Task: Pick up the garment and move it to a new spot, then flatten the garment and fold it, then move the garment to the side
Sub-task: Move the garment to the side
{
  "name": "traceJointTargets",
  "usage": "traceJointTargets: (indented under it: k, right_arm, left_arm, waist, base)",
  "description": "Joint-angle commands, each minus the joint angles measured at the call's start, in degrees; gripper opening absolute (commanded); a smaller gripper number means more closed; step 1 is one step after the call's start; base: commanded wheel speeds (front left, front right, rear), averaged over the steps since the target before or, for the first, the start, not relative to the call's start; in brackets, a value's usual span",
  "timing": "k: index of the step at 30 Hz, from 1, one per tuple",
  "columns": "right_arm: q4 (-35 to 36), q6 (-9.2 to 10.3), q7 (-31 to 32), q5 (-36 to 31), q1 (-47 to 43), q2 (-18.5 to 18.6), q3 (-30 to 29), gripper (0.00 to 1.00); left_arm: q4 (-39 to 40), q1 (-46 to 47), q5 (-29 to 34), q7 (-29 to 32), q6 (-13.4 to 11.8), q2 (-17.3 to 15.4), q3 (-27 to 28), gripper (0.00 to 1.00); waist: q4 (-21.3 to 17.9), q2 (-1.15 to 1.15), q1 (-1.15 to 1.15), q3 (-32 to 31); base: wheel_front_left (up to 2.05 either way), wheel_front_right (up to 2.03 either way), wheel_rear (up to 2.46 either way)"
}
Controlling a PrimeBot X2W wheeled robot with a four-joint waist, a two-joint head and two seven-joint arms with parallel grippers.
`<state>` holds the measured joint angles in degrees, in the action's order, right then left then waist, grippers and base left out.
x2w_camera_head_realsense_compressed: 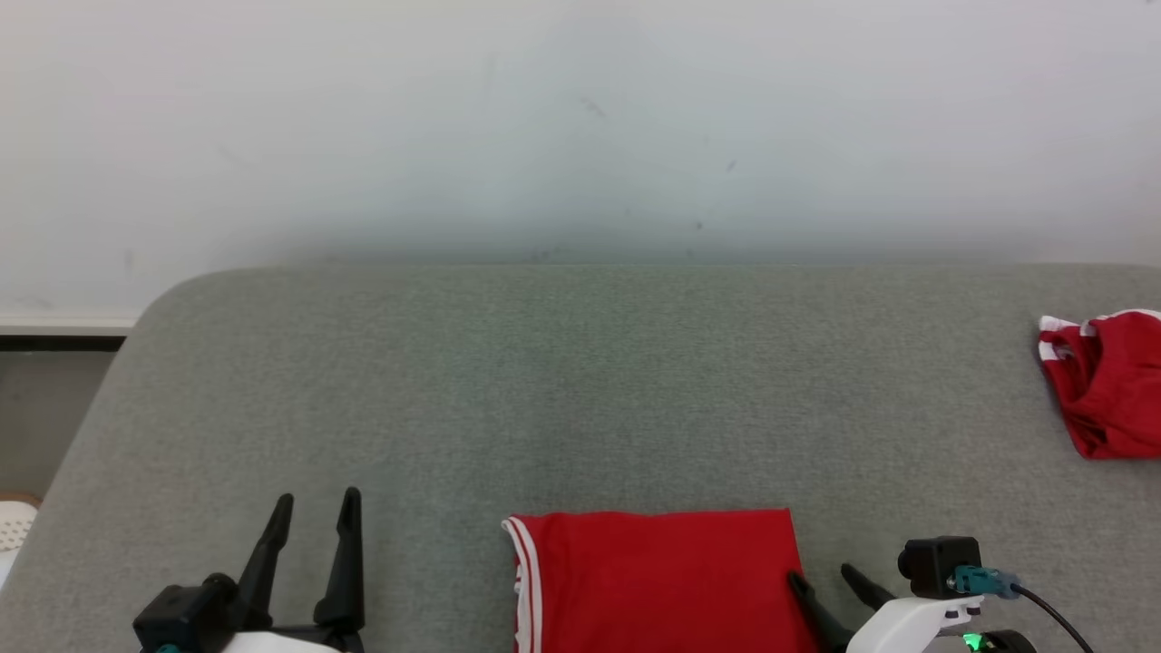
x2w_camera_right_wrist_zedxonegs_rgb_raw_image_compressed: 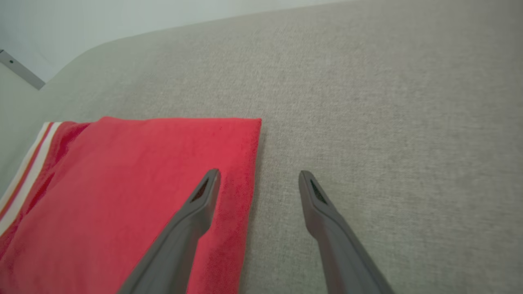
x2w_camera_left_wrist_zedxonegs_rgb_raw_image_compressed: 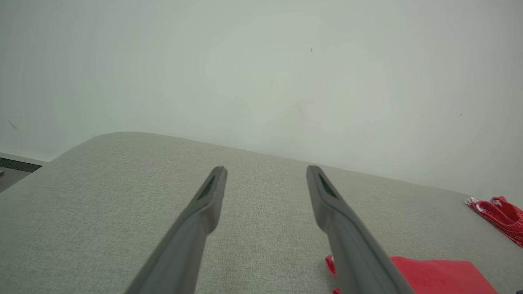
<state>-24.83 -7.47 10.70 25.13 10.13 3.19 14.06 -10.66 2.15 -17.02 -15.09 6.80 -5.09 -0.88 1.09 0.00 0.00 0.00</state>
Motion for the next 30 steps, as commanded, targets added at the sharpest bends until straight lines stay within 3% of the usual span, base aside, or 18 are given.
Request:
traceJointTargets:
  k: [1, 13, 19, 20, 21, 23, 30]
  right_arm:
    - [-0.90, -0.01, 3.50, 1.74, 0.93, -0.12, -0.32, 1.00]
    - [-5.42, -0.01, 17.71, 8.10, 2.00, -0.20, 2.43, 1.00]
    - [-8.67, 0.06, 19.12, 10.99, 3.34, -0.43, 3.68, 1.00]
    - [-8.98, 0.06, 18.79, 11.46, 3.70, -0.48, 4.11, 0.92]
    - [-8.93, 0.05, 18.07, 12.03, 4.18, -0.53, 4.52, 0.48]
    - [-8.81, 0.05, 16.30, 12.65, 5.38, -0.50, 4.98, 0.00]
    - [-9.90, 0.05, 12.55, 12.35, 9.27, -0.18, 5.33, 0.00]
  left_arm:
    - [-0.47, 0.52, 0.29, -0.06, 0.22, 0.00, 0.18, 1.00]
    - [-1.10, 1.26, 0.04, -0.05, 0.61, 0.22, -0.07, 1.00]
    - [-1.51, 1.60, -0.06, -0.05, 0.68, 0.31, -0.14, 1.00]
    - [-1.58, 1.62, -0.07, -0.05, 0.67, 0.32, -0.13, 1.00]
    - [-1.66, 1.66, -0.08, -0.05, 0.69, 0.33, -0.12, 1.00]
    - [-1.86, 1.79, -0.09, -0.05, 0.71, 0.37, -0.09, 1.00]
    - [-1.57, 1.54, 0.12, -0.05, 0.76, 0.48, -0.03, 1.00]
  waist:
    - [1.17, 0.00, 0.00, -0.04]
    - [3.61, 0.00, 0.00, 0.95]
    - [4.24, 0.00, 0.00, 1.24]
    - [4.27, 0.00, 0.00, 1.25]
    - [4.29, 0.00, 0.00, 1.27]
    - [4.28, 0.00, 0.00, 1.22]
    - [3.60, 0.00, 0.00, 0.61]
  base:
    - [0.00, 0.00, 0.00]
    - [0.00, 0.00, 0.00]
    - [0.00, 0.00, 0.00]
    - [0.00, 0.00, 0.00]
    - [0.00, 0.00, 0.00]
    - [0.00, 0.00, 0.00]
    - [0.00, 0.00, 0.00]
